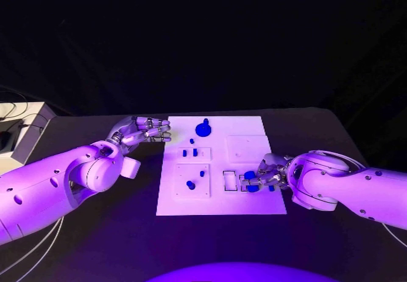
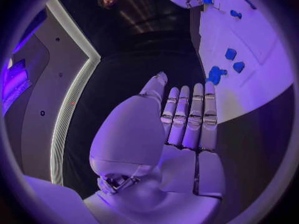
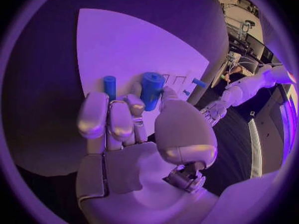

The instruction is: Assemble the parts on the task board

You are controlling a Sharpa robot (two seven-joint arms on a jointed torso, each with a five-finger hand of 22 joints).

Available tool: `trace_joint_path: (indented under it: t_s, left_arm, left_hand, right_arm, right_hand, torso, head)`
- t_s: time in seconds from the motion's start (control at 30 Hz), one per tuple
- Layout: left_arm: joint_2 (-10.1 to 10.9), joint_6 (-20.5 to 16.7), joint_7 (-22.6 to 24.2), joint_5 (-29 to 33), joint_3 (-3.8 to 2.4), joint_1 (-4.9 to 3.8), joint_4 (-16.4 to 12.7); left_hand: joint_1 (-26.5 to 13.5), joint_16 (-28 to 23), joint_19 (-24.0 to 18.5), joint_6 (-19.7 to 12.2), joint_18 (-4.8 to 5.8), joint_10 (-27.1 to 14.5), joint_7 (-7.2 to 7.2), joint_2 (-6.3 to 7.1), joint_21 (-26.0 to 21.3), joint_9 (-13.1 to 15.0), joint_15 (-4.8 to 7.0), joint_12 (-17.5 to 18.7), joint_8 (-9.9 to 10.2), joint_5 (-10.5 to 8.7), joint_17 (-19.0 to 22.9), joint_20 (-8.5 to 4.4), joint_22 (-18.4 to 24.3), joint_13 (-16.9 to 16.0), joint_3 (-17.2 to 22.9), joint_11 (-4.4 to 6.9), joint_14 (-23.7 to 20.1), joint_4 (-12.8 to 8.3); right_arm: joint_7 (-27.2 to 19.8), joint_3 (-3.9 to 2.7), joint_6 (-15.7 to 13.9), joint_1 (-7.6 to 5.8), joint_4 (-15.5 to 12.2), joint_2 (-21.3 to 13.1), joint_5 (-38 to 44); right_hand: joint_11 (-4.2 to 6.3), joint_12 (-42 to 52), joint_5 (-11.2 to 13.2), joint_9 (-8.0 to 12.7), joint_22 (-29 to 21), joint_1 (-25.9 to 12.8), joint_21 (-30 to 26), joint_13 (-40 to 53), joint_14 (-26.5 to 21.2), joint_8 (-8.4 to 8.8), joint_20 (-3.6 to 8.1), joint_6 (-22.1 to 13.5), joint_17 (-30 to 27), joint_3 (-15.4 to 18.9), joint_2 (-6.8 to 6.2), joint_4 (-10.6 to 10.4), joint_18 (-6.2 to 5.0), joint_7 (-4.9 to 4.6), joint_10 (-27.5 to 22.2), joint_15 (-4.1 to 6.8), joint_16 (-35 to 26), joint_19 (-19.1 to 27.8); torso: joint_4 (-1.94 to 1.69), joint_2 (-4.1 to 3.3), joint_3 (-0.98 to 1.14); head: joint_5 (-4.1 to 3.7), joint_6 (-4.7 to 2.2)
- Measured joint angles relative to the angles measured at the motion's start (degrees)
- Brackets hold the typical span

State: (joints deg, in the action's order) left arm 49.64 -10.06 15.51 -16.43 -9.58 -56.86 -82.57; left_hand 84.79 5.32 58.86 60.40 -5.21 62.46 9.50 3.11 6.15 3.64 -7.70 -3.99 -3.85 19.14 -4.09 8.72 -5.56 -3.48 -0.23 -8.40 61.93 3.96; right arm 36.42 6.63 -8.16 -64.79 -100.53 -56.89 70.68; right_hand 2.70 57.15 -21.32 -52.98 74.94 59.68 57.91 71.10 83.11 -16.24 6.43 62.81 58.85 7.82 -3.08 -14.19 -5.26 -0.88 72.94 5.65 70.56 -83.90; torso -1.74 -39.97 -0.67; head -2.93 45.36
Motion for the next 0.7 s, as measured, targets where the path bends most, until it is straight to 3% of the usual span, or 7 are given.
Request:
trace_joint_path:
  t_s: [0.17, 0.4, 0.5, 0.7]
  left_arm:
    - [0.00, 0.00, -0.03, 0.00, 0.00, 0.00, -0.02]
    - [0.00, 0.00, -0.07, 0.01, 0.00, 0.00, -0.02]
    - [0.00, 0.00, -0.08, 0.01, 0.00, 0.00, -0.02]
    - [0.00, 0.01, -0.15, 0.02, 0.00, 0.00, -0.01]
  left_hand:
    - [0.00, 0.00, 0.00, 0.00, 0.00, 0.00, 0.00, 0.00, 0.00, 0.00, 0.00, 0.00, 0.00, 0.00, 0.00, 0.00, 0.05, 0.00, 0.00, 0.00, 0.00, 0.00]
    - [0.00, 0.00, 0.00, -0.20, 0.00, 0.00, 0.20, 0.00, 0.00, 0.00, -0.20, 0.00, 0.00, 0.00, 0.00, 0.00, 0.28, 0.00, -0.48, 0.00, -0.20, 0.48]
    - [0.00, 0.00, 0.00, -0.20, 0.00, 0.00, 0.20, 0.00, 0.00, 0.00, -0.20, 0.00, 0.00, 0.00, 0.00, 0.00, 0.28, 0.00, -0.48, 0.00, -0.20, 0.48]
    - [0.00, 0.00, 0.00, -0.20, 0.00, -0.22, 0.20, 0.00, 0.00, 0.00, 0.01, 0.00, 0.00, 0.00, 0.00, 0.00, 0.34, 0.00, -0.48, -0.22, -0.41, 0.48]
  right_arm:
    - [-0.18, -0.01, 0.02, 0.03, -0.05, 0.03, 0.34]
    - [-0.63, 0.01, -0.47, 0.09, -0.32, -0.31, 0.24]
    - [-0.91, 0.05, -1.06, 0.12, -0.49, -0.64, -0.45]
    - [-1.17, 0.24, -2.05, -0.07, -1.08, -1.53, -2.85]
  right_hand:
    - [-0.01, 0.00, -3.06, -0.03, -0.01, 0.38, 0.32, -0.06, 0.00, 0.00, 0.00, -0.12, 0.04, 0.90, 1.06, 2.02, 0.00, 0.12, 0.00, 0.00, 0.00, 0.00]
    - [-0.20, 0.00, -11.65, 0.01, -0.01, 1.17, 0.32, -0.05, 0.00, 0.07, 0.00, -0.25, 0.04, 2.27, 1.85, 3.58, 0.00, 0.18, -0.05, 0.00, 0.00, 0.00]
    - [-0.20, 0.00, -13.22, -0.02, -0.01, 0.94, 0.60, -0.06, 0.00, 0.09, 0.11, -0.30, 0.04, 3.80, 2.82, 5.27, 0.00, 0.12, -0.01, 0.00, 0.00, -0.11]
    - [-0.10, 0.00, -13.53, 0.27, -0.02, 1.17, 0.60, -0.05, 0.00, 0.25, 0.21, -0.41, 0.04, 3.93, 3.05, 5.53, 0.04, 0.03, 0.09, 0.00, 0.00, -0.21]
  torso:
    - [0.03, -0.01, 0.01]
    - [0.03, -0.01, 0.04]
    - [0.03, -0.02, 0.04]
    - [0.03, -0.03, 0.04]
  head:
    - [0.00, 0.13]
    - [-0.04, 0.08]
    - [0.01, 0.07]
    - [0.14, 0.12]
